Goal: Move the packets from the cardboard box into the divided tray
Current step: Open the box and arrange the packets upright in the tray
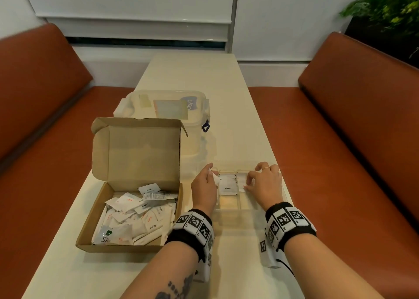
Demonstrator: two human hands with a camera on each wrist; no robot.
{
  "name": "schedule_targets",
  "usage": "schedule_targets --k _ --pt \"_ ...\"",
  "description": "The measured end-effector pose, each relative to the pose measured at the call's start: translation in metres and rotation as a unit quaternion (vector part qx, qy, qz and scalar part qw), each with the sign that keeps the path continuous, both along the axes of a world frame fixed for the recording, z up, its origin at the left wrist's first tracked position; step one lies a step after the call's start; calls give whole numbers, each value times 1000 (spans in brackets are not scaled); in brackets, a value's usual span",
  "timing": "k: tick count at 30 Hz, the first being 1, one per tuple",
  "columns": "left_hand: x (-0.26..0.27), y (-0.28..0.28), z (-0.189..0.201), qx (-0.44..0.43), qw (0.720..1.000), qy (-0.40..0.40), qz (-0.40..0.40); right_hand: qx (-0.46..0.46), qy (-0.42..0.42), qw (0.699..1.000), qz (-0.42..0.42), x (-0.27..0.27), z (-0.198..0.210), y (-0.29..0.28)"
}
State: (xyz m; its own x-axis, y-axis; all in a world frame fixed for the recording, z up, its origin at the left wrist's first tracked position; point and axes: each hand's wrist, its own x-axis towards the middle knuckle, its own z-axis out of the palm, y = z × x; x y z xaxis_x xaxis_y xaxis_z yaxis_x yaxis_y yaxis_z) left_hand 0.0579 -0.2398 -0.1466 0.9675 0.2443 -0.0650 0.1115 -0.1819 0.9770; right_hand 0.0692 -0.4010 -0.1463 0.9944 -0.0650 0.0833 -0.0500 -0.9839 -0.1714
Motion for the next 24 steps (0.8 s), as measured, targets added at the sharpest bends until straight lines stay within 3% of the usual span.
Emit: schedule_targets --k 5,8,11,14,16,19,21,24 --pt "-1 1 0 -11 1000 -11 -8 32 -10 999 -15 0 1 3" --pt "-2 0 3 -45 999 -16 -20 139 -74 988 -9 0 9 14" --pt "-1 -1 6 -148 988 2 -33 371 -24 928 32 -3 22 35" --pt "-1 1 10 -225 973 12 -45 471 33 881 40 -5 31 50" --pt "-1 4 11 -222 974 23 -48 501 39 864 29 -4 33 52" --pt "1 9 10 -127 991 10 -48 551 0 834 -20 -1 35 51" --pt "0 11 12 -115 992 -8 -54 583 -11 811 -47 0 35 51" --pt "-1 13 15 -116 992 -22 -38 578 6 815 -47 0 34 54"
